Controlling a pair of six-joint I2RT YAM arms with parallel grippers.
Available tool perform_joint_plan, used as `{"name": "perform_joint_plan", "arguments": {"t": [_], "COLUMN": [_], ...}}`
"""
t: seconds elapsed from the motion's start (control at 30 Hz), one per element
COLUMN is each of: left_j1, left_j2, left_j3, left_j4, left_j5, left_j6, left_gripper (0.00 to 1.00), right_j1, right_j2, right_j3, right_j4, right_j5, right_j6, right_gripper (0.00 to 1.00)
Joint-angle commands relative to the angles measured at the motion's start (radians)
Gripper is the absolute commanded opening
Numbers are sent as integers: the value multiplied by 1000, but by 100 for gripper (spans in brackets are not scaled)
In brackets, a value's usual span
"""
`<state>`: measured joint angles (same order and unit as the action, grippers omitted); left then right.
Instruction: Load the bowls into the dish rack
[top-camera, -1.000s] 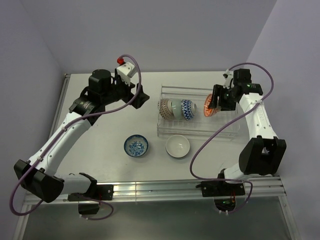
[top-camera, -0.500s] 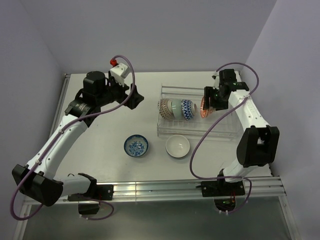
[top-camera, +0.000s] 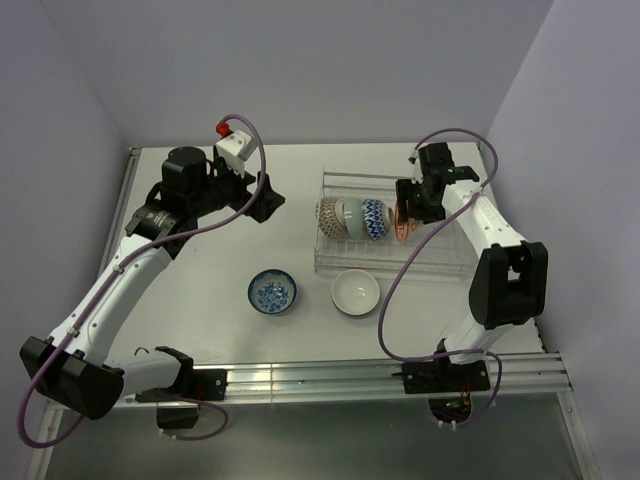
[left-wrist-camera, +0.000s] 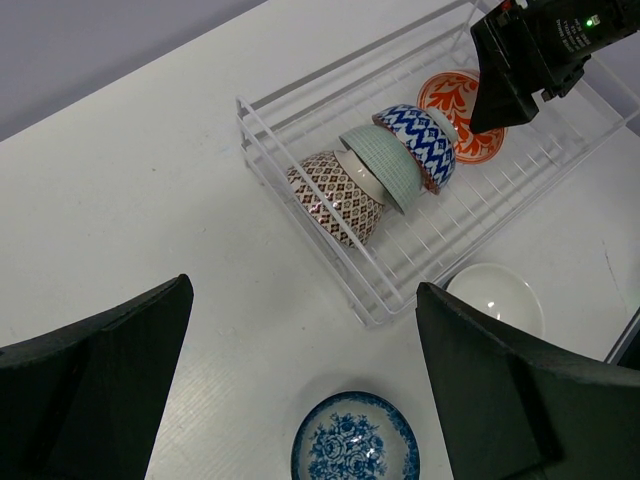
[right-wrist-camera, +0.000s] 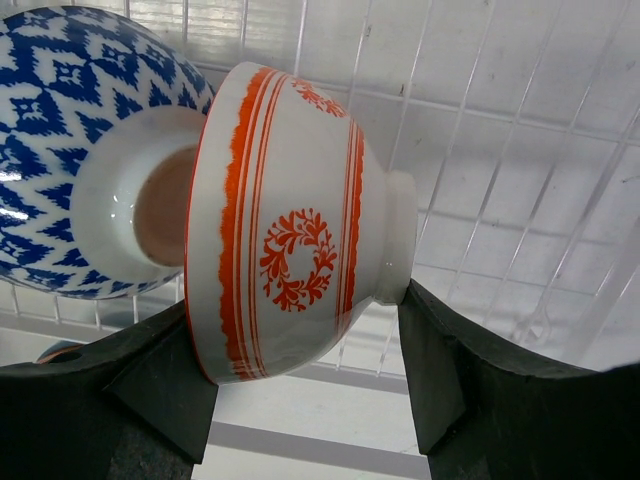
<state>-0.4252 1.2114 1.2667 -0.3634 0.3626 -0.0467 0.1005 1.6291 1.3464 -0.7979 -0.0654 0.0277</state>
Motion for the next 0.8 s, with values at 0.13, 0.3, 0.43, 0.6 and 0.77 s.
{"name": "perform_joint_plan", "arguments": {"t": [0.13, 0.3, 0.43, 0.6, 0.77], "left_j1": [6, 9, 11, 13, 16], "left_j2": [-30, -32, -33, -29, -33], "left_j3": [-6, -6, -9, -16, -29], "left_j4": [27, 24, 24, 27, 27], "left_j5": [19, 21, 24, 29, 22], "left_j6": [-7, 1, 2, -1, 8], "left_gripper": [99, 99, 99, 100, 100], "right_j1": [19, 24, 24, 28, 50], "right_j2": [-20, -14, -26, -5, 15], "right_j3": [10, 23, 23, 14, 10], "right_j4": [52, 40, 37, 23, 23], "right_j5": [121, 122, 113, 95, 111], "right_j6": [-3, 3, -3, 5, 21], "right_gripper": [0, 0, 0, 0, 1]}}
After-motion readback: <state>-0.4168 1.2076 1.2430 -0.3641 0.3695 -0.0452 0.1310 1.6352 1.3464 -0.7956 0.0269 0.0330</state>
